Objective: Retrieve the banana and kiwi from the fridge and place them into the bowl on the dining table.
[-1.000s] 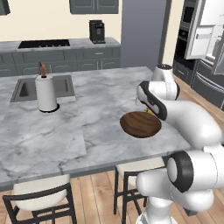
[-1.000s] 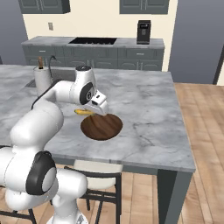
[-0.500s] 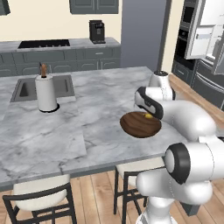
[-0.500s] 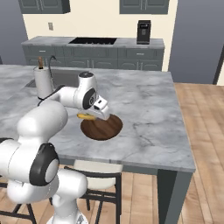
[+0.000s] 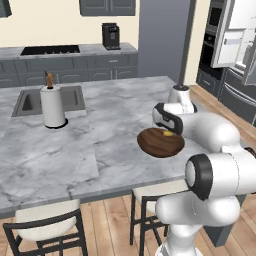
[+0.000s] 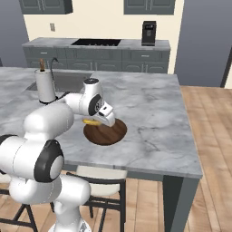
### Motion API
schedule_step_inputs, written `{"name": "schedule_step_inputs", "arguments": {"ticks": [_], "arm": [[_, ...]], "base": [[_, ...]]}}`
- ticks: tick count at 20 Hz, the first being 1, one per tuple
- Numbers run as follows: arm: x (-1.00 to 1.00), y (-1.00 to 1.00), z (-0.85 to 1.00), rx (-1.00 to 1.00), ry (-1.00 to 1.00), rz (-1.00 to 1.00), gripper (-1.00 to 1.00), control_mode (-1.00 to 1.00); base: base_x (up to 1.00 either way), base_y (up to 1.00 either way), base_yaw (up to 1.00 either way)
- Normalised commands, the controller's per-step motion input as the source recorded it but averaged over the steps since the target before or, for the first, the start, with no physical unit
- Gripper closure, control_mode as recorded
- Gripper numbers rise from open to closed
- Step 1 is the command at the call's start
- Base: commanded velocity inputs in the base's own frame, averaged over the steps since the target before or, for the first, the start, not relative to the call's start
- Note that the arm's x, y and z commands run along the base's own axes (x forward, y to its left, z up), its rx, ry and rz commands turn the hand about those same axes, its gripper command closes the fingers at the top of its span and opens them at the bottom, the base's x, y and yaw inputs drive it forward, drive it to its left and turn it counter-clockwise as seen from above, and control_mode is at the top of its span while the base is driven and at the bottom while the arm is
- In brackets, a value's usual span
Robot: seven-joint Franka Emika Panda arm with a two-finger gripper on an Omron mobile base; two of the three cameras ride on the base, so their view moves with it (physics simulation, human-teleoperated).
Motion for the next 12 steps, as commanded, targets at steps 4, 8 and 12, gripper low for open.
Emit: {"name": "schedule_step_inputs", "arguments": {"ticks": [4, 8, 12], "arm": [[0.20, -0.06, -0.24, 0.00, -0.02, -0.08, 1.00, -1.00], [0.11, -0.04, -0.26, 0.00, -0.03, -0.09, 1.00, -1.00], [0.07, -0.09, -0.27, 0.00, -0.04, -0.07, 1.00, -1.00]], "base": [[0.00, 0.00, 0.00], [0.00, 0.00, 0.00], [0.00, 0.00, 0.00]]}}
